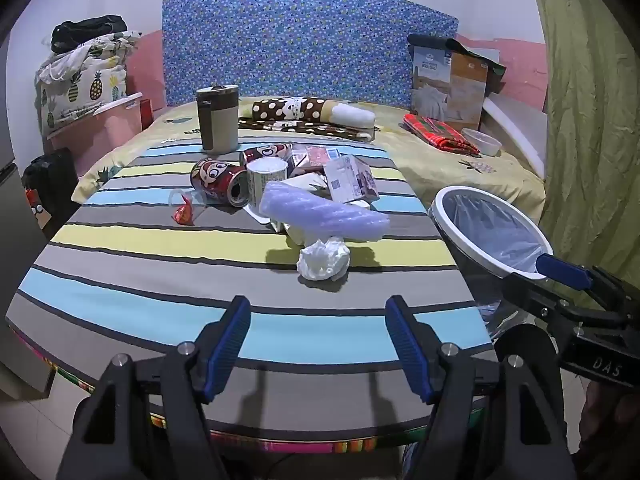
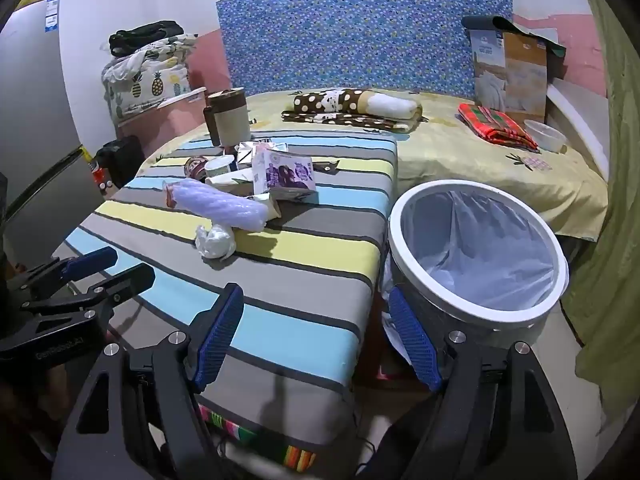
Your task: Collect trash
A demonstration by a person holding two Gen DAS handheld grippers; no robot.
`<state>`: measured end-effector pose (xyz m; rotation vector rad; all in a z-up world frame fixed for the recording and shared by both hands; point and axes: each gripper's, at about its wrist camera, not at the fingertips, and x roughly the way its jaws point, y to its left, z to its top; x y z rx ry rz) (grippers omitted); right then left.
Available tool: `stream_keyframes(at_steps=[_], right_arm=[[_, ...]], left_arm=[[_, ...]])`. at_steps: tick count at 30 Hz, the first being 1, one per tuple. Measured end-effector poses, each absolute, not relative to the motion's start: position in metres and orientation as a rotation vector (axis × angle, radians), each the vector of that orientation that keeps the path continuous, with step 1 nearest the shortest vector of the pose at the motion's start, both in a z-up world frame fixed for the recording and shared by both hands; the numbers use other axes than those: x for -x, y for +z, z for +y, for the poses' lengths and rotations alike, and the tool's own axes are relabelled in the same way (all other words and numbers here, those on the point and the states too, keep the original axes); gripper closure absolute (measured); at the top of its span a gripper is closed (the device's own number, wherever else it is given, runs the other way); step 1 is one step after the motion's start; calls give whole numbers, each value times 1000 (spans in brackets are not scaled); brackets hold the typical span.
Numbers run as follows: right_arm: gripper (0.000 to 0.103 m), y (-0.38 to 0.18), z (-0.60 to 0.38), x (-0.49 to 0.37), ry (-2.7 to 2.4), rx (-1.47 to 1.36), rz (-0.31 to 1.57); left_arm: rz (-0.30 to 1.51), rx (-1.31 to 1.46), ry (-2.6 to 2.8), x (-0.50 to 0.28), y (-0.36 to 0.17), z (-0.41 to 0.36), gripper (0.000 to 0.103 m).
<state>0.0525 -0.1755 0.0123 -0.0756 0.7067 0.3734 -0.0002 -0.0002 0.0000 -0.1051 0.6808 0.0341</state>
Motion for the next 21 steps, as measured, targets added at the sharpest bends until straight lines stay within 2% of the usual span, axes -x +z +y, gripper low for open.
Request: stream_keyframes(at_steps=[21], right_arm=[[27,15,-176,-52,376,77,701]], left_arm=[[662,92,28,5,8,-2,31]])
